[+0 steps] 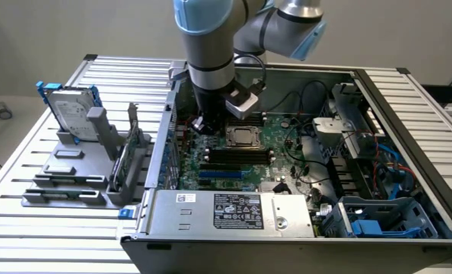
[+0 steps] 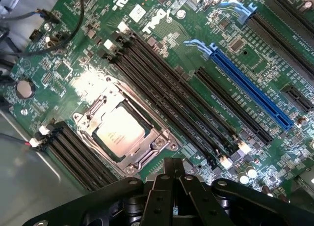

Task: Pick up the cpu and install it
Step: 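Install the first cpu locking lever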

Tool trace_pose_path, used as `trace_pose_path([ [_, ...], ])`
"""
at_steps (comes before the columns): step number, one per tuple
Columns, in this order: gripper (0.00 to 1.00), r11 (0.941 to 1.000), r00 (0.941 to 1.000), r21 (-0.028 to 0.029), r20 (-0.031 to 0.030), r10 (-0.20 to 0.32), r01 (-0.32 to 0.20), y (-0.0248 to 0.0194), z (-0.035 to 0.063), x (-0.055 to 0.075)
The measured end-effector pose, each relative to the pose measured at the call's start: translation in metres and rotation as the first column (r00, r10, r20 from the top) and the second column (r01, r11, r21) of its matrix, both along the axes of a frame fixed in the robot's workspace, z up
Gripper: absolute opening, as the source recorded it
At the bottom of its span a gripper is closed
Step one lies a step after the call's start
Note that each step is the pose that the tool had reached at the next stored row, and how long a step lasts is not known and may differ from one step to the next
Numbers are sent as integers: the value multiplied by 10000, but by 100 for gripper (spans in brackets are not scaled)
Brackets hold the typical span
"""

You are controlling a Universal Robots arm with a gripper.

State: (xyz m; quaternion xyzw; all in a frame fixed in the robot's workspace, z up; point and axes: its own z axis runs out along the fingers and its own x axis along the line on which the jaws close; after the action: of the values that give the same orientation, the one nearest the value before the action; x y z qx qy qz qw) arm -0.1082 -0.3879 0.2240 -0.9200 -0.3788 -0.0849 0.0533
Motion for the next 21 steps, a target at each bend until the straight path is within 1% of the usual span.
trace_pose_path([
  [3, 11, 9993, 9993, -7, -5, 373, -373, 6, 31, -1],
  [6, 11, 9970, 9970, -27, -6, 778, -778, 8, 69, -1],
  [9, 11, 9929, 9929, -47, -8, 1190, -1190, 10, 107, -2],
  [12, 11, 9872, 9872, -83, -13, 1595, -1595, 12, 136, -4],
  [14, 11, 9823, 9823, -112, -18, 1870, -1871, 13, 153, -5],
  [17, 11, 9725, 9726, -138, -24, 2326, -2326, 14, 176, -6],
  [19, 11, 9642, 9643, -148, -26, 2649, -2649, 14, 190, -7],
  [21, 11, 9542, 9544, -158, -29, 2987, -2987, 14, 203, -7],
])
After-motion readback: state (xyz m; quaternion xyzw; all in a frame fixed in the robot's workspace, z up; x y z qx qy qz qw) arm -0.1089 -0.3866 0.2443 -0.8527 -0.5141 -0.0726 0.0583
